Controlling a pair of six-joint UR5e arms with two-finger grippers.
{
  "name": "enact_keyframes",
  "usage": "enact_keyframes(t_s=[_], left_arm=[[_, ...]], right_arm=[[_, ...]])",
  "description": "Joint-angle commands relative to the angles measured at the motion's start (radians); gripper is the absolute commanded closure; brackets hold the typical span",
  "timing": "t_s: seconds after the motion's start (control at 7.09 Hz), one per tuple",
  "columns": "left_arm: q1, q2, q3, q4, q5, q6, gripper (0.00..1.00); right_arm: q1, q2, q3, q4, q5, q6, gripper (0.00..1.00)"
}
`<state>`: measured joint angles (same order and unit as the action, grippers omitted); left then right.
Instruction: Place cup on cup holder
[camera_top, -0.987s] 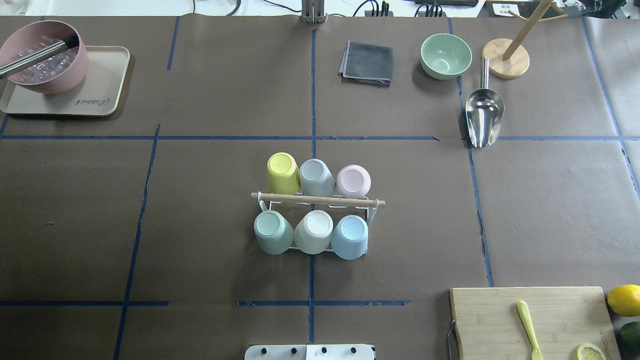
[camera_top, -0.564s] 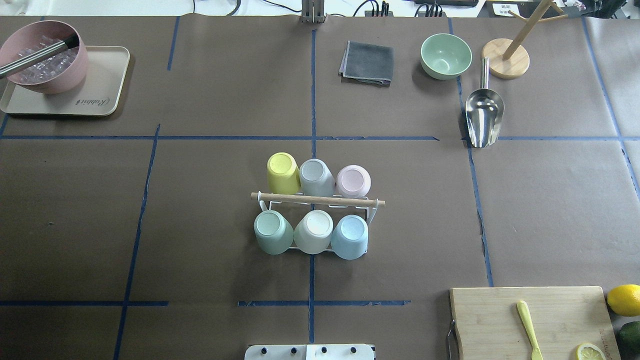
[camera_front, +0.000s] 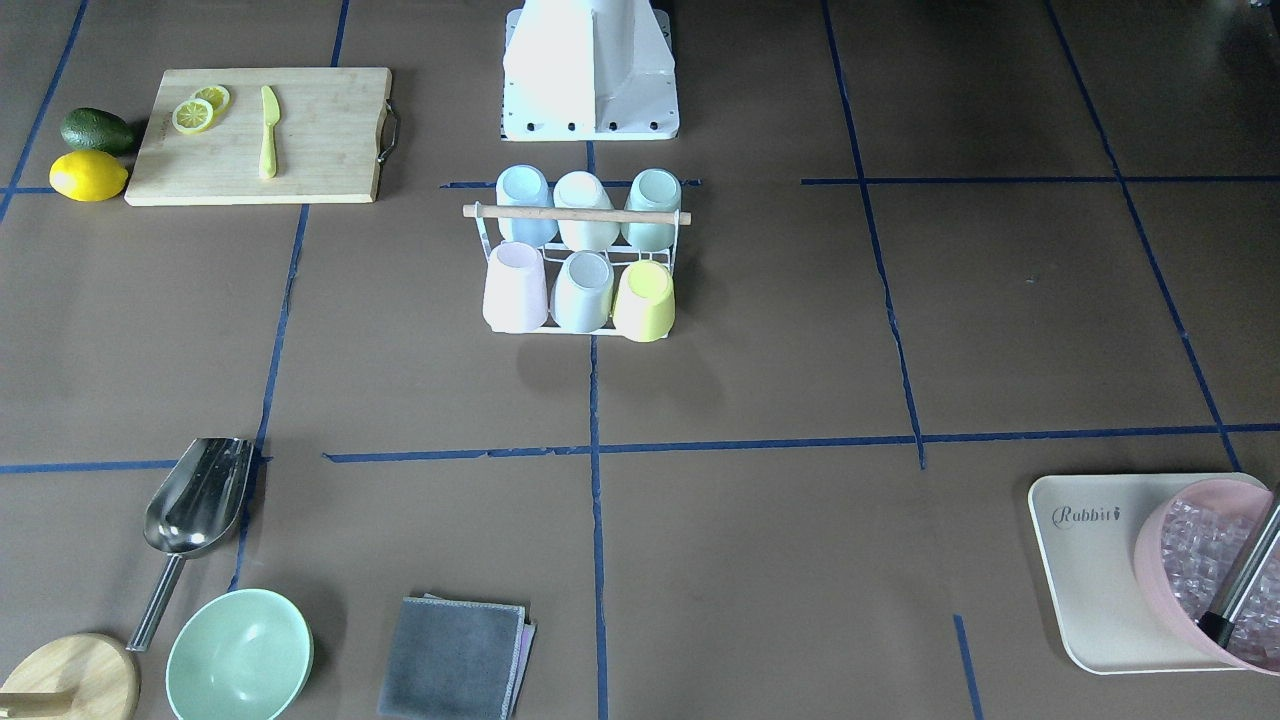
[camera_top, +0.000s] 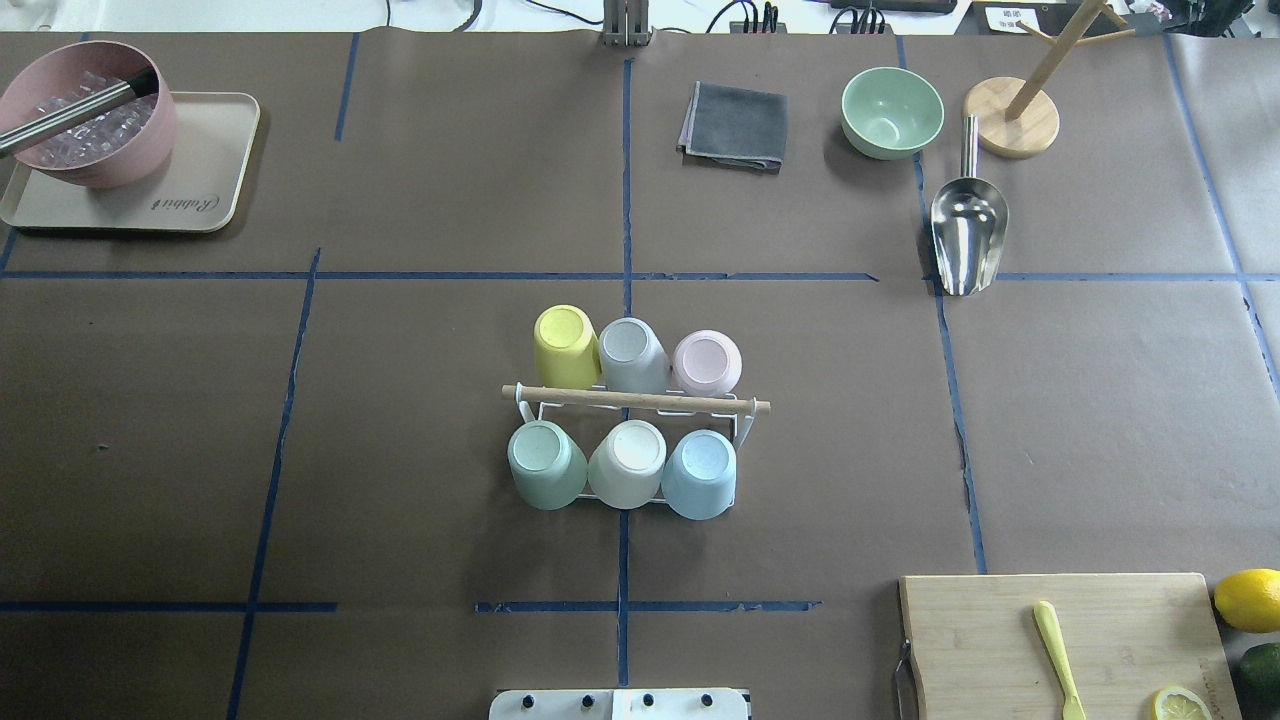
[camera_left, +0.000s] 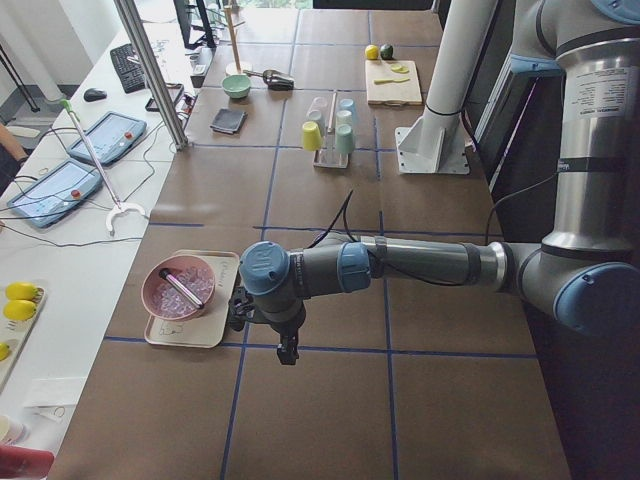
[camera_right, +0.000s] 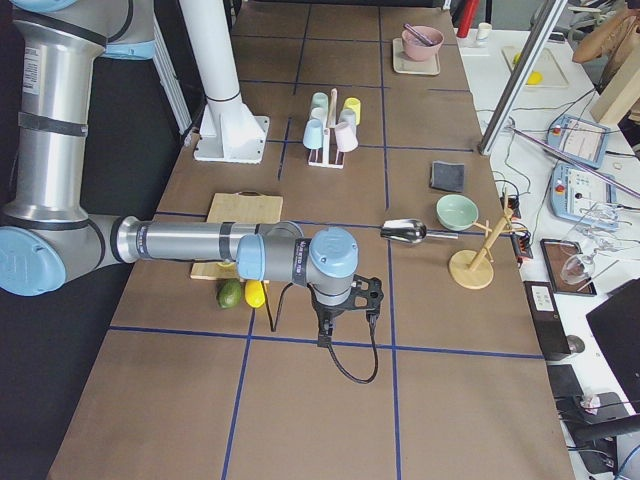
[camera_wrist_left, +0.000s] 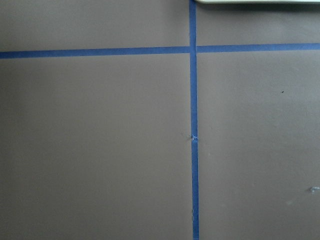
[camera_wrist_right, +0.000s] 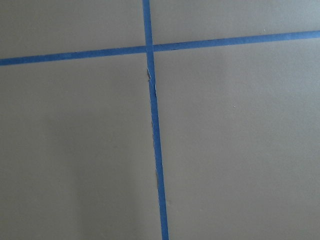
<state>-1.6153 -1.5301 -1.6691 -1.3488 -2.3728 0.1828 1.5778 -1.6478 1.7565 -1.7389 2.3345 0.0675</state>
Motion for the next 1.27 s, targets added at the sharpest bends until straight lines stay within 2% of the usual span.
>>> enact_keyframes(t_s=[0.0, 0.28, 1.13], left_arm=[[-0.003, 0.001, -0.003, -0.007, 0.001, 0.003, 0.00], [-0.003, -0.004, -0.003, -0.007, 0.001, 0.001, 0.00], [-0.003, -0.010, -0.001, -0.024, 0.001, 0.003, 0.00]], right_arm=[[0.001, 0.057, -0.017, -0.050, -0.027, -0.017, 0.00], [0.001, 0.045, -0.020, -0.048, -0.027, -0.073, 0.00], [0.001, 0.026, -0.020, -0.048, -0.037, -0.081, 0.00]])
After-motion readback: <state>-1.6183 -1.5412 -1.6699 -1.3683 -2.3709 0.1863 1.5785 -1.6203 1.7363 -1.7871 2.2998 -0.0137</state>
